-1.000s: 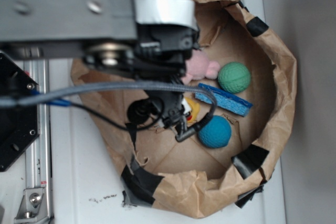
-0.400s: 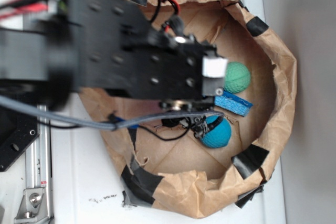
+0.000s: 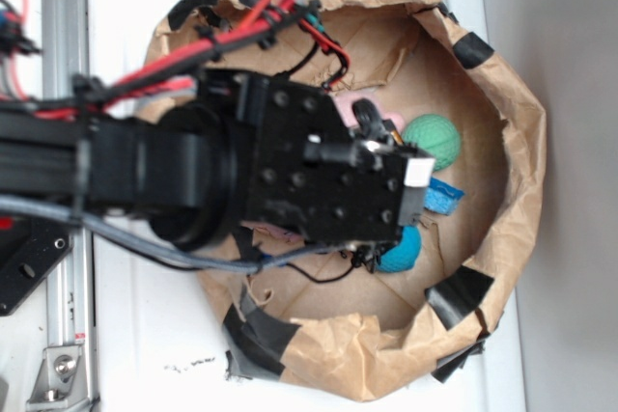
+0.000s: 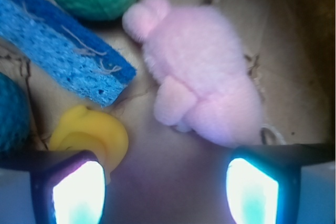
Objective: Grab the yellow duck.
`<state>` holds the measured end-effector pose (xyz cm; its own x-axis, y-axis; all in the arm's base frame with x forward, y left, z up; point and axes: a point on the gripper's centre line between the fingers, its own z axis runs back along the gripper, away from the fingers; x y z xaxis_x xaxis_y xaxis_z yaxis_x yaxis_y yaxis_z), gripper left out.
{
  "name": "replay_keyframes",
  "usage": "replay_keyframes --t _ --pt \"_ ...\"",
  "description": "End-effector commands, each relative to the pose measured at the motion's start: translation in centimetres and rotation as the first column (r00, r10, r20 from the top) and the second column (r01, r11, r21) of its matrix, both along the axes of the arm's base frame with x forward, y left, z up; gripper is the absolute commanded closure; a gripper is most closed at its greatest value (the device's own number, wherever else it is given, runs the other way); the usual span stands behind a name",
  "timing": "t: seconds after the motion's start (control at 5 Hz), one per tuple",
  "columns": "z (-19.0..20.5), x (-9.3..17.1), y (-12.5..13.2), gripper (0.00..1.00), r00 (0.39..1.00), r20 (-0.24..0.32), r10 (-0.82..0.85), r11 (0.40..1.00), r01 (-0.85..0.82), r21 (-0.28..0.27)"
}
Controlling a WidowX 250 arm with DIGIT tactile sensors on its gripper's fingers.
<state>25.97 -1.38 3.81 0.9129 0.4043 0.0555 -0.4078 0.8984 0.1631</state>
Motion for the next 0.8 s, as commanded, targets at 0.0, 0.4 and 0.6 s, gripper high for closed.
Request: replay_keyframes --t 0.0,0.4,0.6 --pt "-1.5 -0.8 -5.5 0.00 0.957 0.089 -0.277 0.943 0.288 -0.167" --pt "1.4 0.7 -2.7 0.00 0.923 0.187 -0.336 0.934 0.352 -0.059" --pt "3.3 1.2 -0.2 0.00 0.947 0.193 -0.258 0.966 0.257 0.028"
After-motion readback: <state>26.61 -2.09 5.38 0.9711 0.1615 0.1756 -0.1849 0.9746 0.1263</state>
